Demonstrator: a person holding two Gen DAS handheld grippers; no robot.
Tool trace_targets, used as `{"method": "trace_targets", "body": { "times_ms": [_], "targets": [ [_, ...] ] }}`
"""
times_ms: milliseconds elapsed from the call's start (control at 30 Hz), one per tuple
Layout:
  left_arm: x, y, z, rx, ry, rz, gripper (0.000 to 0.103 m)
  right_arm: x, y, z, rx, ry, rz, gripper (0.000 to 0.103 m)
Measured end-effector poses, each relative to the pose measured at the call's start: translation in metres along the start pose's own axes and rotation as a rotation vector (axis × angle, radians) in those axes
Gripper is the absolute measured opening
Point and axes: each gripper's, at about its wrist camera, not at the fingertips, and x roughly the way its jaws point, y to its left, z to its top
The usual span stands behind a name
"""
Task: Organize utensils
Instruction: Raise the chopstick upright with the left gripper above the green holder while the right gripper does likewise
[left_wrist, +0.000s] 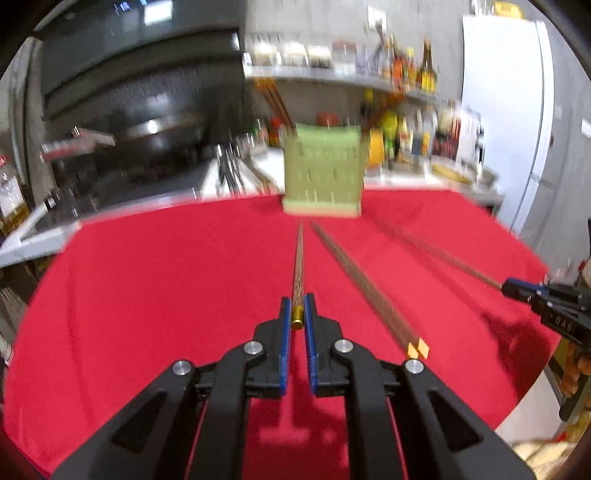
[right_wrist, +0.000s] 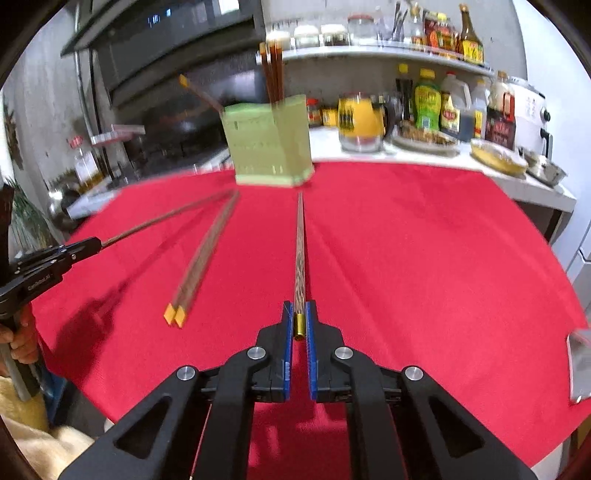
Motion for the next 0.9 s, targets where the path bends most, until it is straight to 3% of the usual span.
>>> {"method": "trace_targets", "body": {
  "times_ms": [167,333,567,900],
  "targets": [
    [-0.040,0.008,0.043,-0.007,-0.171,0.011,0.007,-0.034,0.006,0.044,-0.022,-0.128,0.026,0.007],
    [-0.068,0.013,0.066,-0.025,-0.273,0.000,0.007,-0.060,0.012,0.083,-0.046,-0.231,0.027,0.007],
    [-0.082,0.022,0.076,-0.060,-0.313,-0.007,0.007,-0.072,0.018,0.120,-0.076,-0.280,0.023,0.007],
    [-0.076,0.024,0.081,-0.051,-0.315,-0.010,0.007,-0.063,0.026,0.136,-0.101,-0.288,0.015,0.007]
  ]
}}
